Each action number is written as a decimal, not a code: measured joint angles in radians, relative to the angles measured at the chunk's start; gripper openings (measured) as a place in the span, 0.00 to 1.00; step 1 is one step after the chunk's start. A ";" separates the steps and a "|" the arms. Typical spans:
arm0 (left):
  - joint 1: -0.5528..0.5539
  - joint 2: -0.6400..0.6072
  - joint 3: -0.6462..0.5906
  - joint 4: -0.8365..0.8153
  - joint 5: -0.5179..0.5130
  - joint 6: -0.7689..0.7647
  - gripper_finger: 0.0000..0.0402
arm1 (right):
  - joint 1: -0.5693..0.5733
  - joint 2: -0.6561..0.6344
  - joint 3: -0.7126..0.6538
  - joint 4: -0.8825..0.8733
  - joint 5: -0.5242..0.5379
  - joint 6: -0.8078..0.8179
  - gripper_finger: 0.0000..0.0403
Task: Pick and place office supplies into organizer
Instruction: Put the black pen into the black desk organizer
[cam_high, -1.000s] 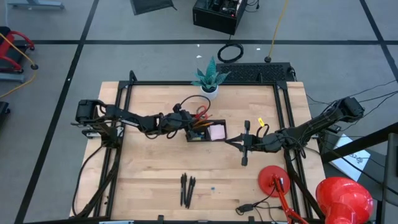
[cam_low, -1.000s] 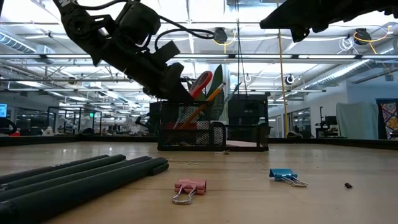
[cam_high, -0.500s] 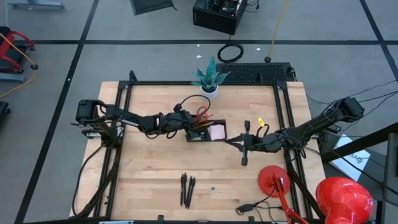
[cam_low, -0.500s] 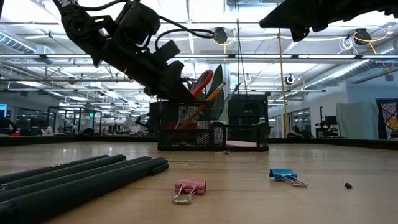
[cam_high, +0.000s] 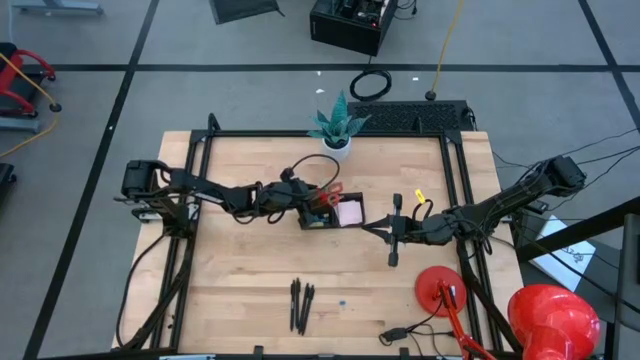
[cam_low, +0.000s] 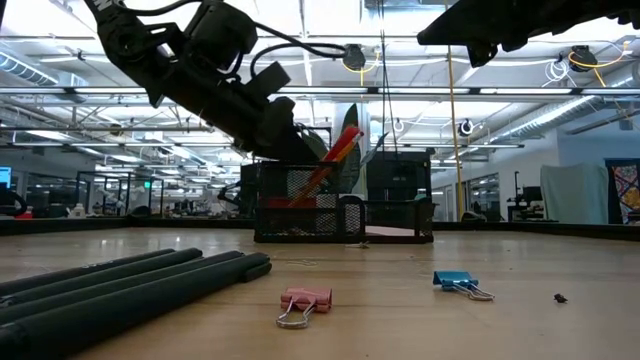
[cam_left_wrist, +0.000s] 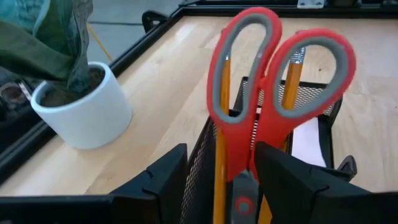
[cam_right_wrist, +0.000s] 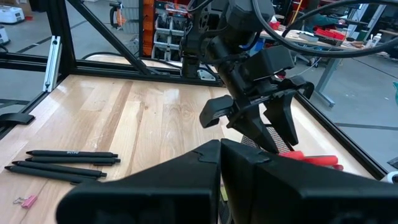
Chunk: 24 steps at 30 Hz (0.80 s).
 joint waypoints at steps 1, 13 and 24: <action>-0.001 0.000 0.000 0.003 -0.002 0.013 0.48 | 0.000 0.000 0.000 0.000 0.000 0.000 0.01; -0.083 -0.111 0.020 0.062 -0.084 0.261 0.46 | 0.000 0.000 0.000 -0.002 0.000 -0.008 0.01; -0.441 -0.557 0.183 -0.489 -0.311 0.199 0.42 | 0.000 0.000 0.000 -0.021 -0.002 -0.006 0.01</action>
